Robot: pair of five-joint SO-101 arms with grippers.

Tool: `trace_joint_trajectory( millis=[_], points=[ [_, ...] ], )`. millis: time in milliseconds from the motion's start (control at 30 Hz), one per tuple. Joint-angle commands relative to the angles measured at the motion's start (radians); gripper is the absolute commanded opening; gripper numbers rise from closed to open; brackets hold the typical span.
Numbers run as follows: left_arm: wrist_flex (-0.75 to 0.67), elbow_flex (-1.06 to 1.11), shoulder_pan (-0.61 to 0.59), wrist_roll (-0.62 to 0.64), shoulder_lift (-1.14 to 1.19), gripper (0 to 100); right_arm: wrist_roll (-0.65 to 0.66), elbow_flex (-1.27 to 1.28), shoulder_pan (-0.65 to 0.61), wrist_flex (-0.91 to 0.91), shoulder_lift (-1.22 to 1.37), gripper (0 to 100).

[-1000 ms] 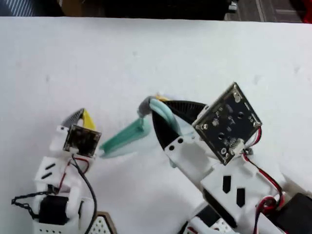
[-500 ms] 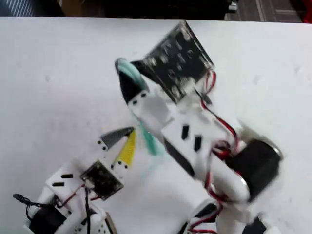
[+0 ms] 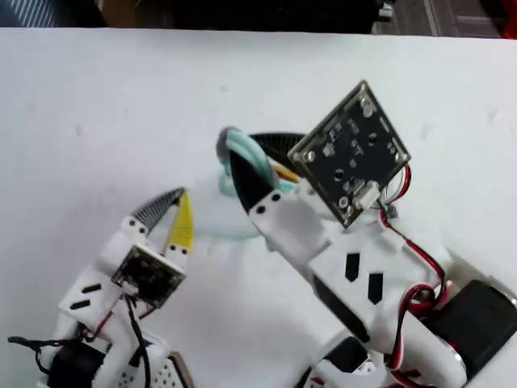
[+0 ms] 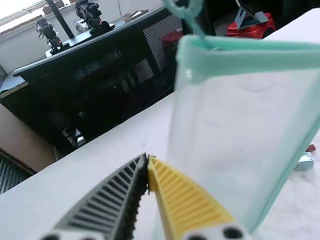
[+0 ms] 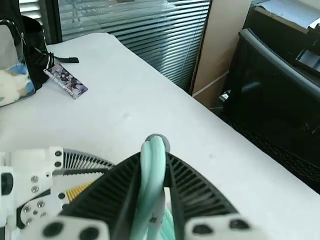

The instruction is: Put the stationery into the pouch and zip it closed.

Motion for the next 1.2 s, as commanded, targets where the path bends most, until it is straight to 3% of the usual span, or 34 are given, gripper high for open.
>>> trace_joint_trajectory(
  millis=[0, 167, 300, 400, 467, 567, 667, 933, 1167],
  points=[
    [0.029, -0.012, -0.082, 0.008, 0.03, 2, 0.009, 0.107, 0.008, 0.021, -0.061, 1.7],
    [0.034, -0.057, -0.2, 0.008, 0.03, 2, 0.011, 0.23, 0.008, 0.021, -0.139, 1.7],
    [0.06, -0.123, -0.223, 0.0, 0.03, 4, 0.011, 0.258, 0.012, 0.019, -0.185, 1.7],
    [0.147, -0.163, -0.186, -0.002, 0.03, 18, 0.063, 0.258, 0.012, 0.008, -0.194, 1.7],
    [0.226, -0.193, -0.171, -0.071, 0.031, 26, 0.089, 0.258, 0.012, 0.007, -0.194, 1.7],
    [0.313, -0.267, -0.174, -0.284, 0.035, 26, 0.092, 0.258, 0.013, 0.005, -0.193, 1.7],
    [0.391, -0.361, -0.174, -0.394, 0.036, 26, 0.092, 0.258, 0.013, 0.005, -0.193, 1.7],
    [0.43, -0.402, -0.015, -0.416, 0.038, 26, 0.086, 0.258, 0.013, 0.008, -0.2, 1.7],
    [0.577, -0.612, 0.001, -0.414, 0.038, 29, 0.086, 0.258, 0.013, 0.012, -0.2, 1.7]
  ],
)
